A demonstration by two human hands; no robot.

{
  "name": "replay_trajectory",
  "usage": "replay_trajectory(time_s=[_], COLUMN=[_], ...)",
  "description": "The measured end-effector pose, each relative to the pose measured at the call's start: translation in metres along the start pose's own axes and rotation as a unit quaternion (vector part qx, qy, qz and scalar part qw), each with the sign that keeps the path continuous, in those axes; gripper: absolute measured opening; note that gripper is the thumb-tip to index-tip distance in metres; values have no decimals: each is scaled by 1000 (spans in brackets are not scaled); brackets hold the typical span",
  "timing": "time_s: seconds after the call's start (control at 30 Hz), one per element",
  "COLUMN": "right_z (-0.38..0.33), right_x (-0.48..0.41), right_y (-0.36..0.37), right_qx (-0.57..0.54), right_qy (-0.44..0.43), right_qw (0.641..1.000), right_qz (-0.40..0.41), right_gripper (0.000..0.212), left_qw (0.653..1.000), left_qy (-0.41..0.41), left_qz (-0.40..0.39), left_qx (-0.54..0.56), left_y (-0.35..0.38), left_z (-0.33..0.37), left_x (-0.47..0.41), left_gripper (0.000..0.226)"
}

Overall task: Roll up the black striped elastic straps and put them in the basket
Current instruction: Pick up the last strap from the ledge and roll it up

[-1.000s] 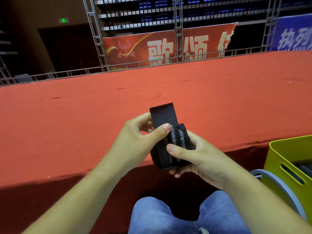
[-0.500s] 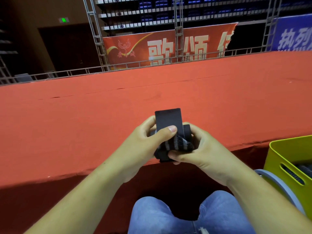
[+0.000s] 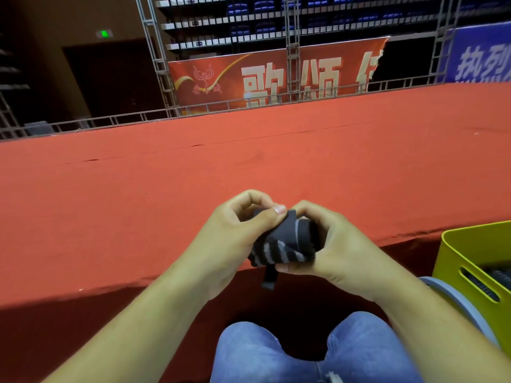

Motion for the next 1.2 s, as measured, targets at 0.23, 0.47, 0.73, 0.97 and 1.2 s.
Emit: replay_trajectory(time_s=[0.23,0.47,0.73,0.97,1.2], right_z=[3,8,19,23,41], right_x=[-2,-5,-2,-5,3], right_y=[1,-2,-3,-11,-36], right_qx=[33,72,-182,-149,-127], right_qy=[-1,-7,48,60,70], right_qw=[999,996,981,987,987], right_qz=[6,54,-44,25,65], right_gripper=[47,73,75,59,52], left_qw=[988,987,999,997,982], left_qy=[-155,-155,-34,38,-6], left_qz=[0,-45,5,-9,-76], left_qx=[-15,-11,37,-71,-171], left_y=[-6,-11,-14,-9,8], left_z=[-6,-10,-11,-13,-18], left_x=[0,-3,-9,-13,-34], left_gripper=[45,54,45,46,69])
Point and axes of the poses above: each hand's wrist, its own x-axis away from the middle knuckle, its own y-axis out of the palm, z = x × y, the point moved 2 cm from there along -x, towards the middle knuckle, and after that the axes turned 12 degrees about x, right-handed, at the moved point
